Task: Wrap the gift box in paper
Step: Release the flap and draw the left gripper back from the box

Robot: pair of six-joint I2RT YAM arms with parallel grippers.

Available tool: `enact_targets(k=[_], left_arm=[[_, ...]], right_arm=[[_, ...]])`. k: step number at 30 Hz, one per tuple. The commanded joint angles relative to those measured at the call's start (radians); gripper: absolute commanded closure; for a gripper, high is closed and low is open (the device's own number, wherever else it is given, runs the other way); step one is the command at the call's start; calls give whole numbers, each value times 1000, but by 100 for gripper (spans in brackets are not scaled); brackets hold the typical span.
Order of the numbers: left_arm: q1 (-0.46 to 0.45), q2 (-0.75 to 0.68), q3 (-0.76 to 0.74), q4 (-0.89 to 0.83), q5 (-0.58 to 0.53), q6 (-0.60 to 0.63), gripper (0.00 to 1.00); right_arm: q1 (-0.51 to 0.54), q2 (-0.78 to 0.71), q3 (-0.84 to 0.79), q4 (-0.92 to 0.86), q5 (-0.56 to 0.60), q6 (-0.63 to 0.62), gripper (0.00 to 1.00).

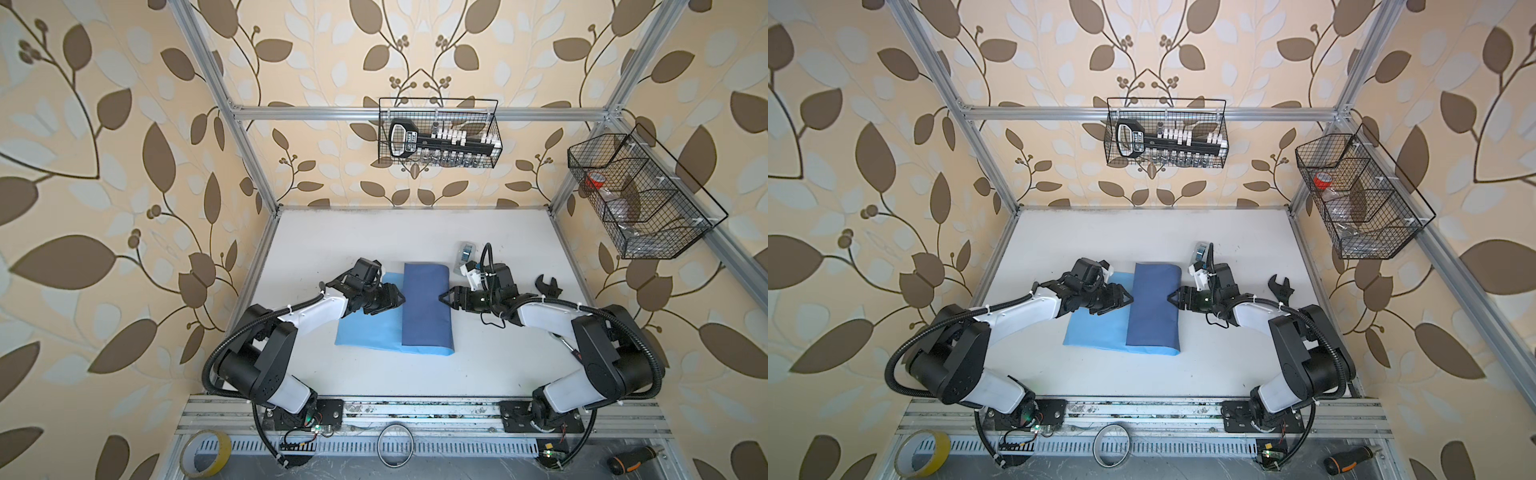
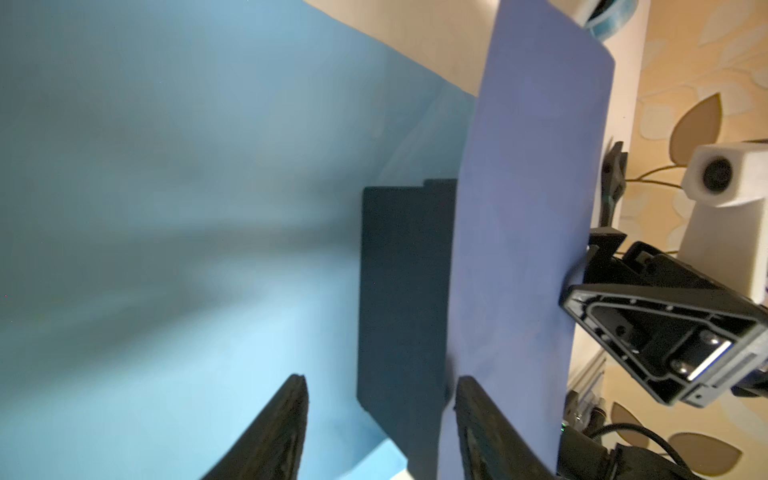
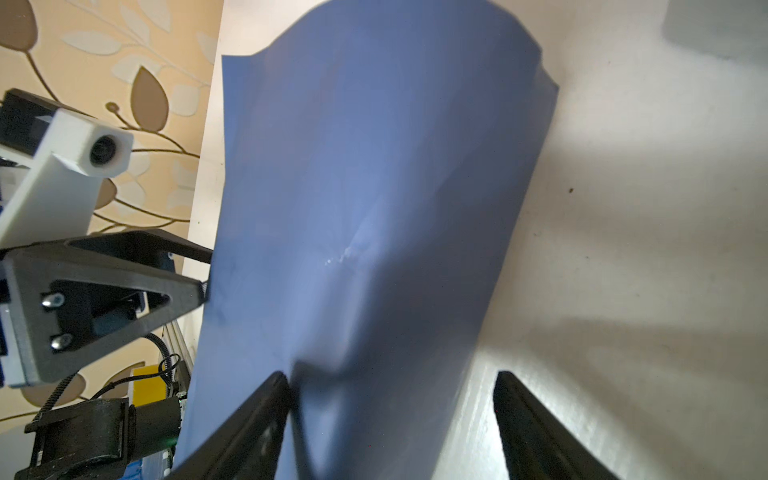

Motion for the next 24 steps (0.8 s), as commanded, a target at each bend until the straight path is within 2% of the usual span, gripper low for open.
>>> enact_targets(k=[1,5,9,12,17,24], left_arm=[[79,-118,-54,-68,-113,-3,34],[186,-199,-130,-77,-176,-13,24],[255,-241,-179,-132,-233,-36,24],[264,-244,-212,-164,-282,-45,24],[270,-182,-241,-188,-226,-63,24],[269,-247,-306,-214,-228,-64,25]], right_arm=[[-2,21,-46,-84,93,-10,23],[-3,16,-46,-74,97,-6,23],[-3,14,-45,-69,96,-6,24],[-3,10,-48,-60,96,-2,24],[-3,8,-48,-58,96,-2,24],[-2,13,-47,-56,95,0,24]])
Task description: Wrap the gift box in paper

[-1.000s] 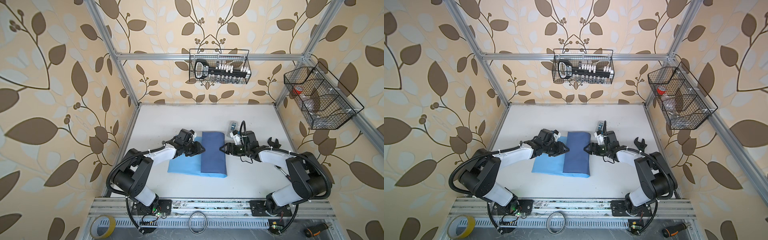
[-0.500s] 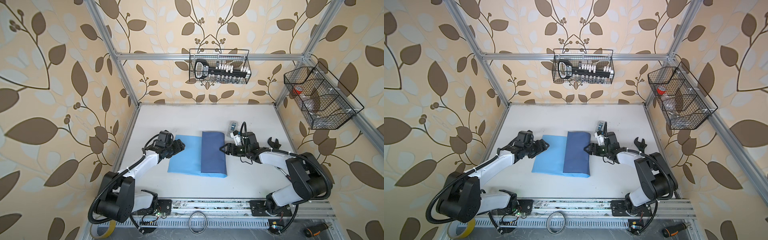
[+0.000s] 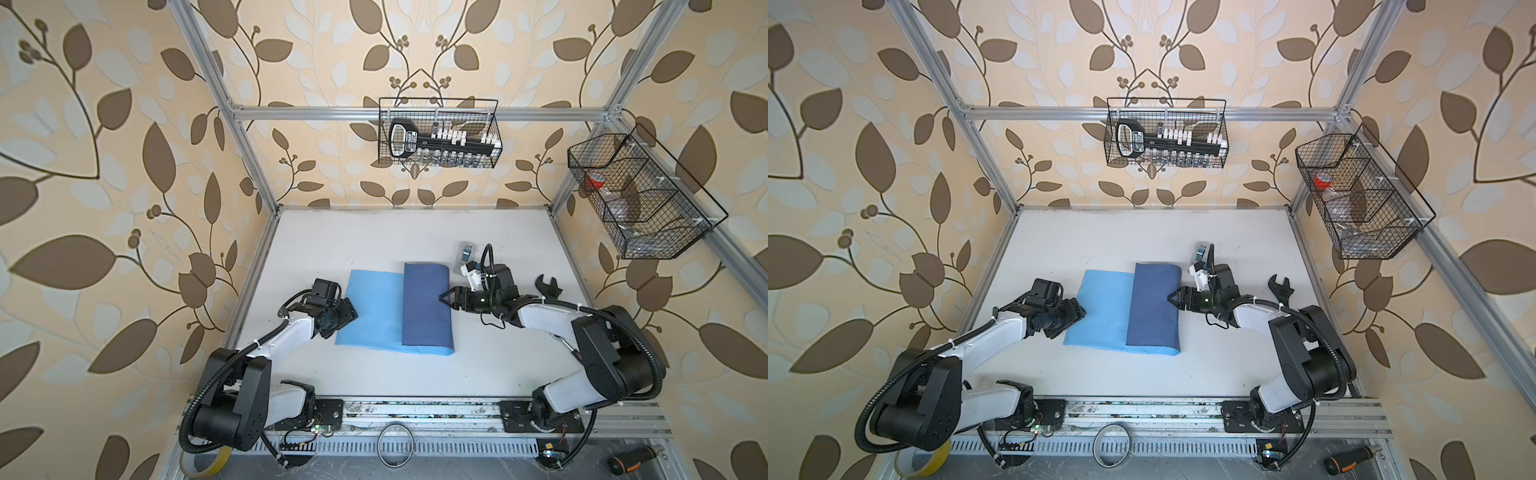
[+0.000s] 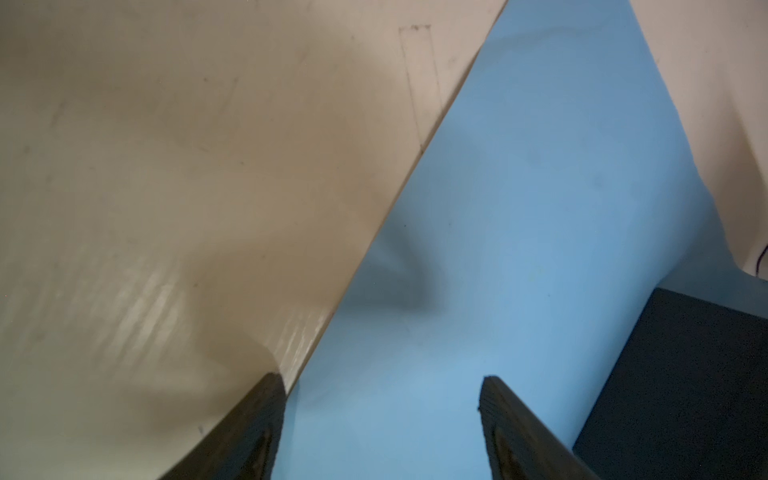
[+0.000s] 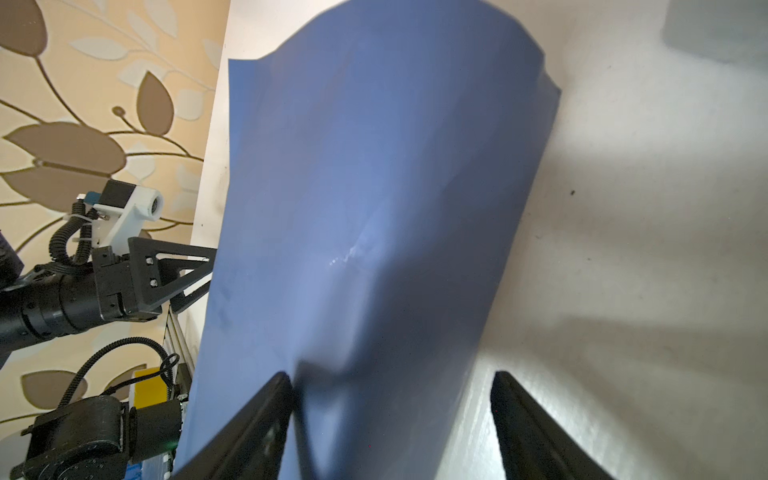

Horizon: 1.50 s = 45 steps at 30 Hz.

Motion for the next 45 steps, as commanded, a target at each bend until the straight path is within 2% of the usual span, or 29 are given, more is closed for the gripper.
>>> enact_targets(k=[1,8,13,21,31,45], left_arm=[[6,-17,-31,-64,22,-8,26],[-20,-44,-44,-65,107,9,36],[-19,-54,-43,-3,135,29,42],[-12,-37,5,130,190,51,42],[18,128,95,217,183,53,39],[75,324,230,148,212,154,34]], right_arm=[[-3,18,-36,-80,94,-11,24],[-4,14,-34,-85,104,-11,24],[-4,5,-35,-88,104,-13,25],[-4,-11,-38,-93,111,-16,25],[-1,-6,-34,-89,110,-13,26],[1,3,-32,-83,110,-11,26]])
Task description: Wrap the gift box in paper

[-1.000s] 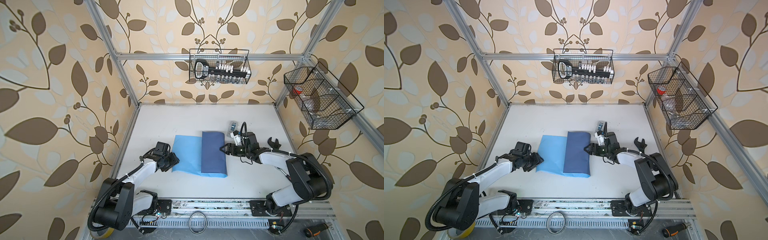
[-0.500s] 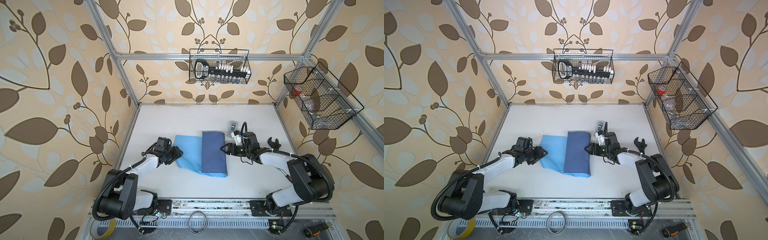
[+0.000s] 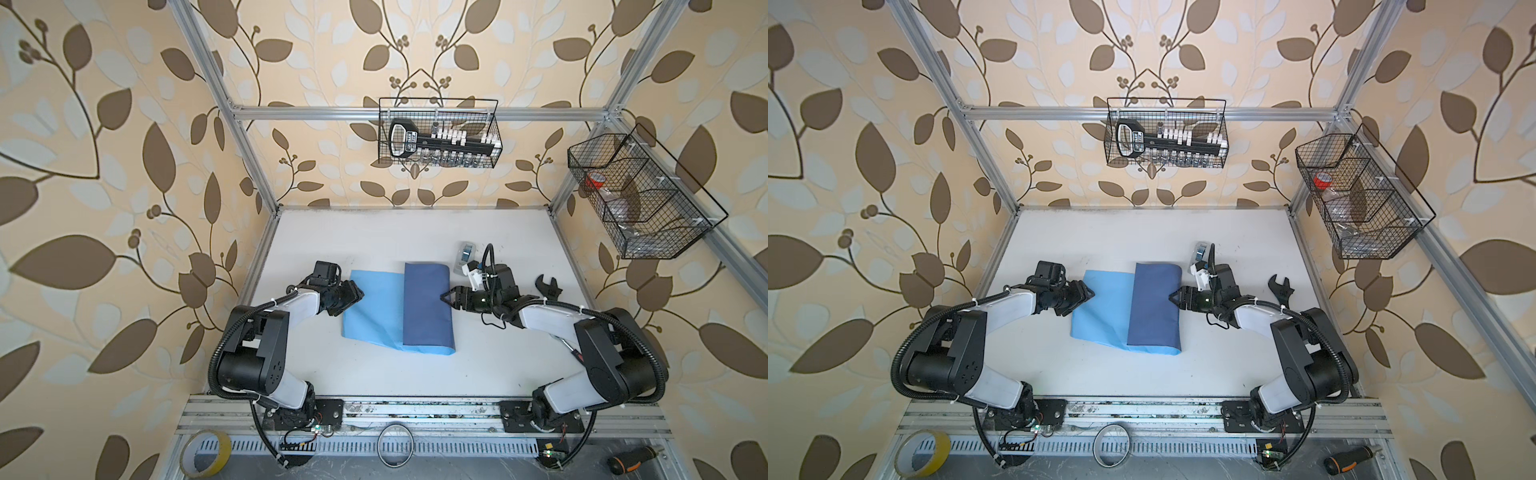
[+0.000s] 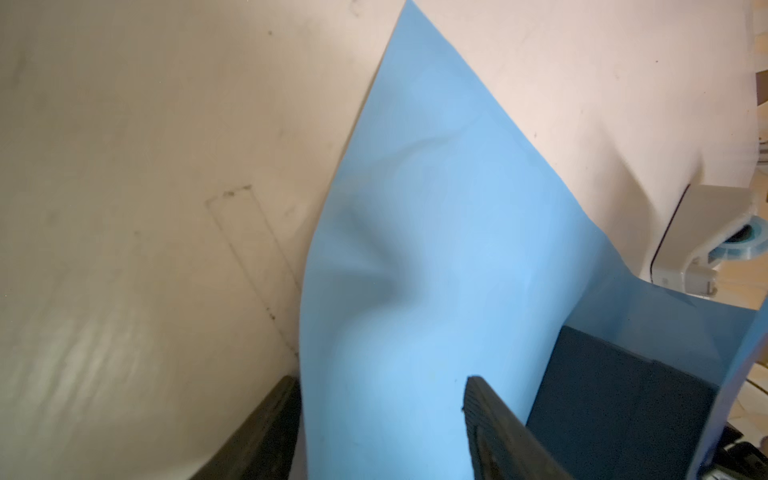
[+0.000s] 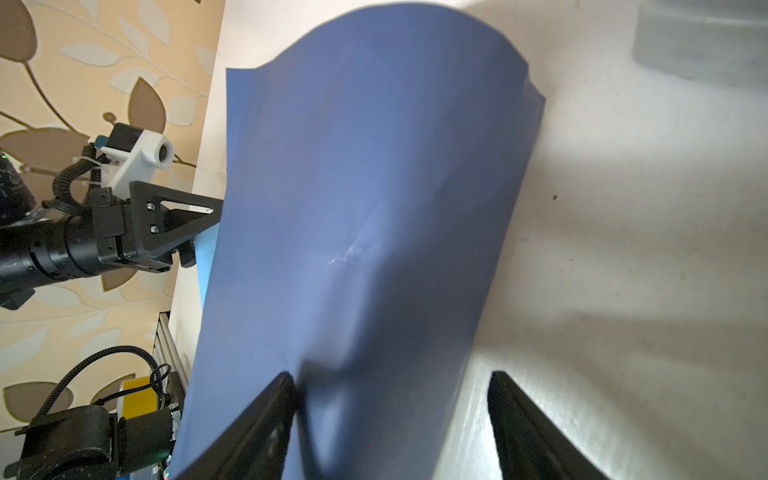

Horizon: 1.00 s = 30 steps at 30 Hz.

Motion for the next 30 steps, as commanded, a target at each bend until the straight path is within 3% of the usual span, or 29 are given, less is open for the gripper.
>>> enact_targets(k=[1,10,23,30], left_arm=[[8,43,54,-37,36,52,34],[21,74,78,-42,76,79,44],[64,-15,-12,-12,61,94,35],[109,31,-14,48,164,95,46]], right_arm=[[0,22,-29,-73,80,-10,27],[3,19,-31,-76,82,-10,27],[4,21,-31,-73,82,-13,27],[8,27,-30,-74,83,-13,27]])
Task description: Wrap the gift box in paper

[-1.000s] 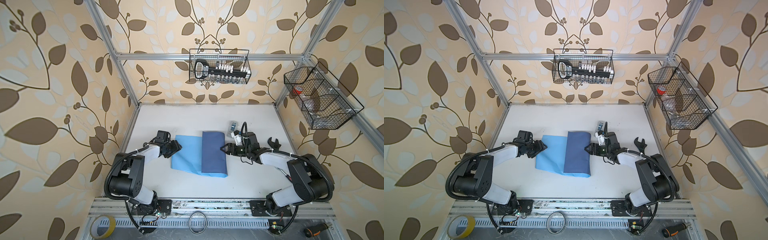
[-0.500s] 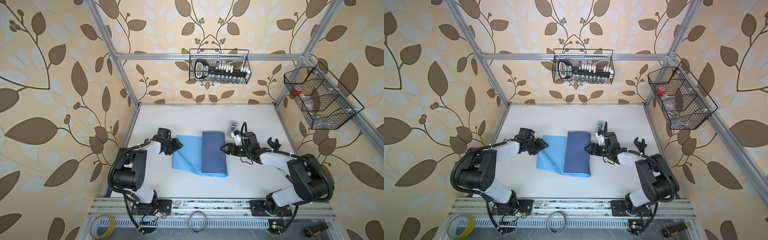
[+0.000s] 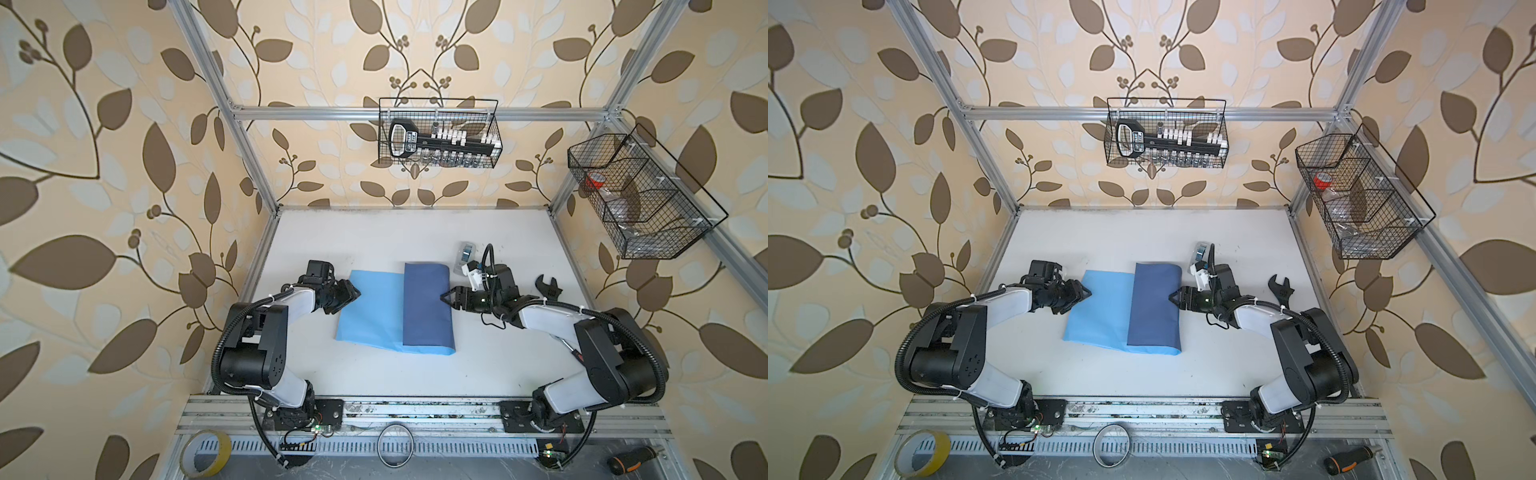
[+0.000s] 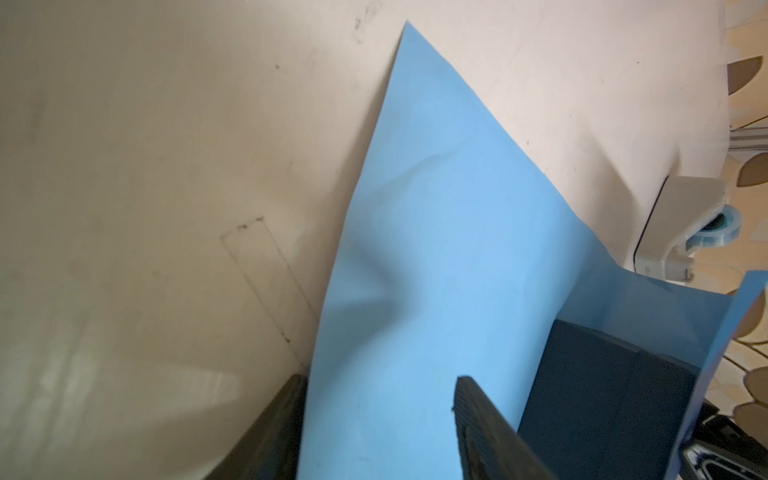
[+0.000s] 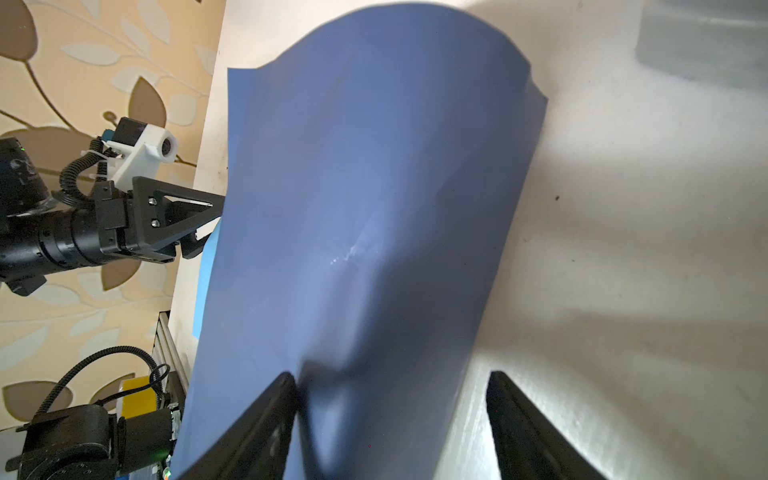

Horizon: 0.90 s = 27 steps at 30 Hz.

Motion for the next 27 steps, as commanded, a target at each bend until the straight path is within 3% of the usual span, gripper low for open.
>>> enact_targets(k=[1,11,27], left_arm=[[23,20,-2,33,68,24,48],[39,79,16,68,150,61,69],[58,36,-20,94,162,82,68]], right_arm=[[4,26,-29,-75,82,-13,28],[10,28,-29,-73,82,-13,28],[13,27,-33,-69,80,-13,28]])
